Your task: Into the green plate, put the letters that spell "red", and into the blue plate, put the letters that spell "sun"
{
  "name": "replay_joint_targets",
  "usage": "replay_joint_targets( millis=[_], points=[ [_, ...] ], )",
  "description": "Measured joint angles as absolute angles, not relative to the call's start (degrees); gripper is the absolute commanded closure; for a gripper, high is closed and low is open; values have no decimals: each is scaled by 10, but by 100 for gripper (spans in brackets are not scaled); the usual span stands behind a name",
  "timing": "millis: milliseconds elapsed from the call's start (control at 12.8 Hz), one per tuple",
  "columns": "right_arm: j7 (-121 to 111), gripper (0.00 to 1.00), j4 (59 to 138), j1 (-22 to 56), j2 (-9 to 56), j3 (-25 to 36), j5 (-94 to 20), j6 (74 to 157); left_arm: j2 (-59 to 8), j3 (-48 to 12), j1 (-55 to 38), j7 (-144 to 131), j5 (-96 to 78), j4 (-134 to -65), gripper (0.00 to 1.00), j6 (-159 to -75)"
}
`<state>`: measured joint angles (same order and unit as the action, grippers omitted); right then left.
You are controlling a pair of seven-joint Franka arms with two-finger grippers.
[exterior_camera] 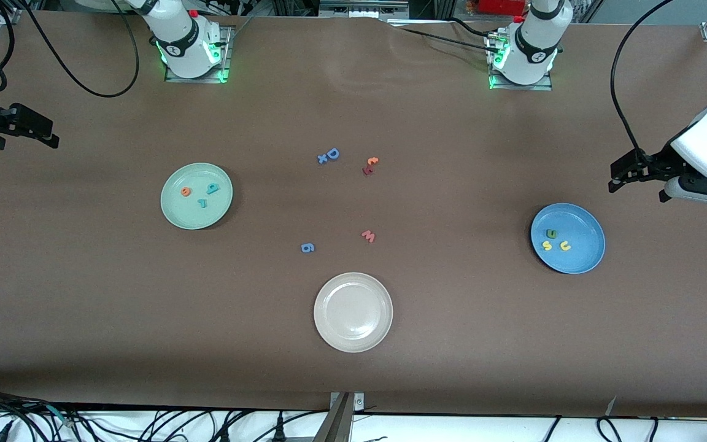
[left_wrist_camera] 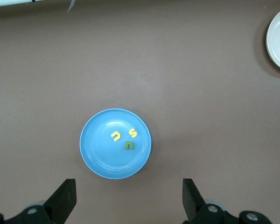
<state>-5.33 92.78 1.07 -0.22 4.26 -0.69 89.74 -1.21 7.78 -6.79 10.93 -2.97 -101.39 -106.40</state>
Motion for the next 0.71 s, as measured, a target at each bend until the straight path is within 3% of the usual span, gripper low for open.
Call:
replay_joint_targets(
  millis=[705],
  points=[
    [-53,0,928,10,4,39,-7,899,-12,76,-68,105,-30,-1014,0,-1058]
  ],
)
